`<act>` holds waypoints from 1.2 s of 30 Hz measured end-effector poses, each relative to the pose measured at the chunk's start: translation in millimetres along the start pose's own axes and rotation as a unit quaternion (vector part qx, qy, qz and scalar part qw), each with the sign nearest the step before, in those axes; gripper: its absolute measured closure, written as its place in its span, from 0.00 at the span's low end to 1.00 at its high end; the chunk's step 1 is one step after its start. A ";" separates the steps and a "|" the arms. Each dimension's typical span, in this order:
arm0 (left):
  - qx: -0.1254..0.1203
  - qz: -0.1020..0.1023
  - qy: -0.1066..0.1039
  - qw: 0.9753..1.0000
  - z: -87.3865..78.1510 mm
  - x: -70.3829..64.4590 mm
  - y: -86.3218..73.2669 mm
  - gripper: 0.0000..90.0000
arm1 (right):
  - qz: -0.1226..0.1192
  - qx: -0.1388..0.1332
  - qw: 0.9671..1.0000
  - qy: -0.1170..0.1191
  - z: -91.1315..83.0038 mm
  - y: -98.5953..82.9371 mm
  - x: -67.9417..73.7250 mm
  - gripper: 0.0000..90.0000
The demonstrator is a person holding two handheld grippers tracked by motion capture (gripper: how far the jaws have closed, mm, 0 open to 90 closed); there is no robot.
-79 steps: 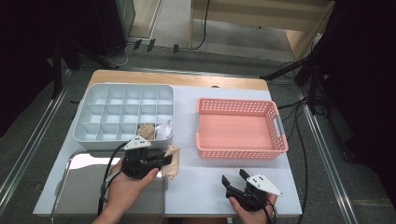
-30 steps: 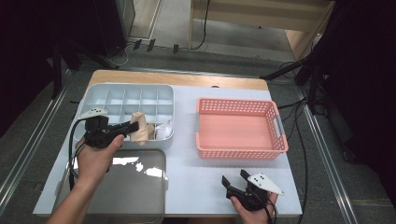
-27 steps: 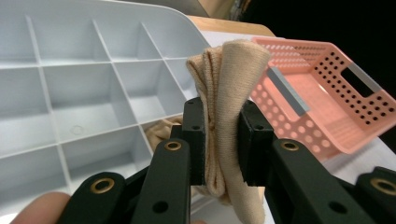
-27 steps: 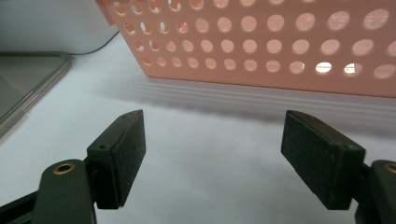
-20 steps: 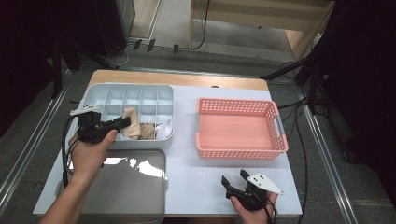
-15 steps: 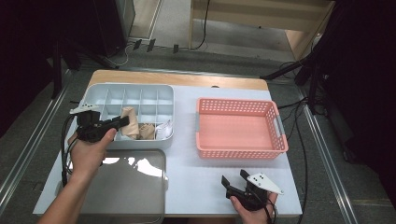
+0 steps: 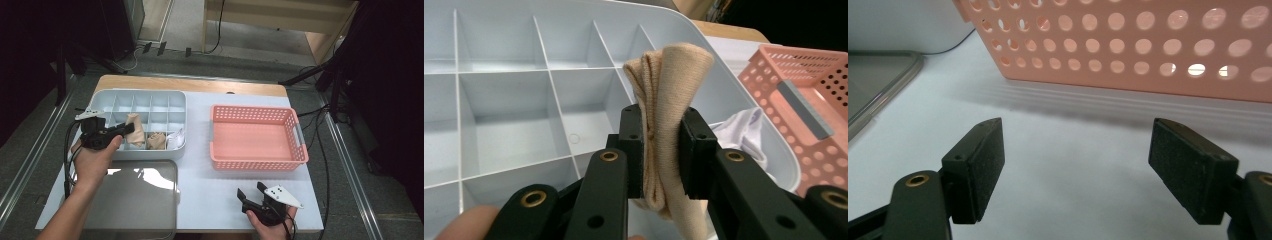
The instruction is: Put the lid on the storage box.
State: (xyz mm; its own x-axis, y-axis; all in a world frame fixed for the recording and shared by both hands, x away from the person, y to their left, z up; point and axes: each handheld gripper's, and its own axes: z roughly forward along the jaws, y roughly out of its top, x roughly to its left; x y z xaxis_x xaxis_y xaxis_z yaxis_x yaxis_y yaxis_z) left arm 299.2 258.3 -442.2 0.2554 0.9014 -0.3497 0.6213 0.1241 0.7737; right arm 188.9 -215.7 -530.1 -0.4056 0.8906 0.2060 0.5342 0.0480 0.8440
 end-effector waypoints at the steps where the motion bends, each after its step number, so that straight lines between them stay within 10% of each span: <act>1: 0.002 0.001 0.003 1.000 0.9 1.2 -0.3 0.85 | 0.000 0.000 1.000 0.000 0.0 0.0 0.1 0.25; 20: 0.053 0.008 0.036 0.998 24.6 4.4 -16.7 0.81 | 0.004 0.001 1.000 0.004 0.0 -0.2 -1.1 0.26; 25: 0.085 0.010 0.033 0.996 24.8 2.6 -15.9 0.62 | 0.004 0.000 1.000 0.005 0.1 -0.1 -1.6 0.26; 31: 0.051 -0.008 0.044 0.998 18.7 5.1 -10.6 0.48 | 0.008 -0.001 1.000 0.007 -0.1 -0.1 -2.0 0.26; 36: 0.051 -0.002 0.043 0.998 19.8 2.8 -8.5 0.75 | 0.007 0.001 1.000 0.006 0.2 -0.2 -2.0 0.26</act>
State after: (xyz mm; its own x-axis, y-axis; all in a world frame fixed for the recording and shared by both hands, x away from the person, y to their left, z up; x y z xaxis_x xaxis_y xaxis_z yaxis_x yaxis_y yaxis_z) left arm 309.3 251.5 -460.2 0.1913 0.9333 -0.3038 0.6956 0.0895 0.7128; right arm 189.8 -217.4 -530.8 -0.4071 0.8853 0.2247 0.5410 0.0355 0.8403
